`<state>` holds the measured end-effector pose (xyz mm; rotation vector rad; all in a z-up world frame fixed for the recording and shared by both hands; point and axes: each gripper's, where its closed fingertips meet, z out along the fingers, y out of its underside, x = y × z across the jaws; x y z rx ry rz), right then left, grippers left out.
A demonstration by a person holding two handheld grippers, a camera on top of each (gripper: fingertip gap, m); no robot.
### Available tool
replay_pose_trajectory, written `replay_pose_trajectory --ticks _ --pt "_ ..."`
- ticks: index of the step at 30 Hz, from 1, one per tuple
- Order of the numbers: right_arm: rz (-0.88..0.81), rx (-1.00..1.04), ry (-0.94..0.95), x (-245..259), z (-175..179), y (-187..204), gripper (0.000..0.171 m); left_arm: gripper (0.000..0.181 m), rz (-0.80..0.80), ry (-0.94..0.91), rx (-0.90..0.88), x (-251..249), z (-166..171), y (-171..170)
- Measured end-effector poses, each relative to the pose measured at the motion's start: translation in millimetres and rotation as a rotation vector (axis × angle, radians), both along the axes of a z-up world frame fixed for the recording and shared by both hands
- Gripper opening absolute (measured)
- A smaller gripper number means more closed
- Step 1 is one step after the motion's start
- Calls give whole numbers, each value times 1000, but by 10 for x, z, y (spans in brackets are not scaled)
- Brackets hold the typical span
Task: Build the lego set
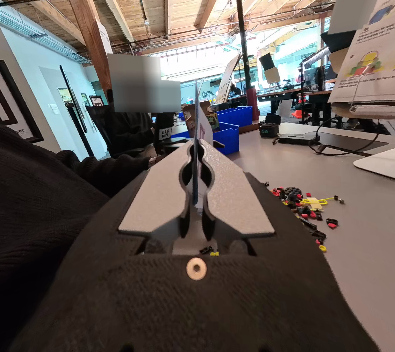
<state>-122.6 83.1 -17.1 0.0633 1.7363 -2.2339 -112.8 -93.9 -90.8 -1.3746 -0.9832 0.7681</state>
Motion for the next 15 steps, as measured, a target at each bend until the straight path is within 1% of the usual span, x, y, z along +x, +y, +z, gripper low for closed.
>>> replay_pose_trajectory --ticks 2,6,9,15 --pt "6 0 -10 -1 -11 16 0 43 22 14 44 -18 28 -58" --pt "25 -11 -6 8 -12 40 0 42 86 -49 91 -219 -51 -227" --pt "54 -14 -18 18 -43 39 0 43 66 -101 169 -293 -79 -259" --pt "46 -25 -28 -4 -23 46 0 43 124 -137 102 -336 -264 -453"
